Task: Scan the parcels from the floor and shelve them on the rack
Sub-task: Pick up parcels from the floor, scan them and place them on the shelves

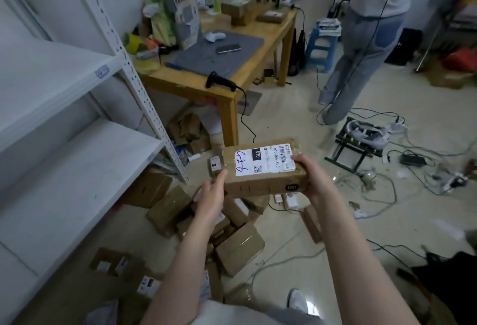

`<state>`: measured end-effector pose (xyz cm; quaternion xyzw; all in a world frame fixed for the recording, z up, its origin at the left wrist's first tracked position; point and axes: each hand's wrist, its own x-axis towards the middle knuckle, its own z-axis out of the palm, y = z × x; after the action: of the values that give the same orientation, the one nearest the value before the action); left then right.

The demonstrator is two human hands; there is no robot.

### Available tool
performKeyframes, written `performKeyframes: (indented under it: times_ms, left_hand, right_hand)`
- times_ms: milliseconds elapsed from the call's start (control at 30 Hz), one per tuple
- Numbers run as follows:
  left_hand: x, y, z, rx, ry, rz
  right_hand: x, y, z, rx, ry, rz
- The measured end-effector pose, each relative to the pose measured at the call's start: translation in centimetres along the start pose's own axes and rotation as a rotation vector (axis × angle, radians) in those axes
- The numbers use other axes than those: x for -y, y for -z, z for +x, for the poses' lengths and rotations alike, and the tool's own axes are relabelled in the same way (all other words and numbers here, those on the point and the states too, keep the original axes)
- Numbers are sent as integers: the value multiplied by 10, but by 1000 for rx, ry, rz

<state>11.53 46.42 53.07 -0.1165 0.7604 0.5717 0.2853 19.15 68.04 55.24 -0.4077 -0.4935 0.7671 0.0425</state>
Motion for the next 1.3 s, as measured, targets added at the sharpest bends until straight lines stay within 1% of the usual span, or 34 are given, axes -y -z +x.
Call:
performKeyframes:
  times_ms: [67, 133, 200, 267, 533, 700, 867, 1033, 1200, 1300]
  left_hand:
    - [-25, -36, -2, 2, 72, -120]
    - [-48, -70, -4, 40, 87, -195]
    - [-65, -100, -7, 39, 91, -195]
    - [-79, -121, -9, 0, 89, -215]
    - [-123, -147, 14, -33, 85, -379]
    - [-146, -151, 51, -48, 88, -424]
    - [-184, -154, 94, -25, 30, -415]
    - [-217, -133, 144, -38, 28, -402]
    - [-228, -100, 183, -48, 48, -478]
    - [-224, -82, 196, -83, 20, -543]
  right_hand:
    - [26, 27, 13, 19, 2, -68]
    - [52, 51, 24, 31, 8, -120]
    - [77, 69, 29, 37, 24, -148]
    - [97, 81, 34, 57, 24, -166]
    - [147, 85, 74, 110, 28, -181]
    - [162, 71, 112, 127, 48, -240]
    - [183, 56, 158, 62, 70, -279]
    - [216, 3, 205, 23, 112, -181]
    - [218, -53, 241, 95, 164, -111]
    - [212, -77, 262, 142, 138, -146]
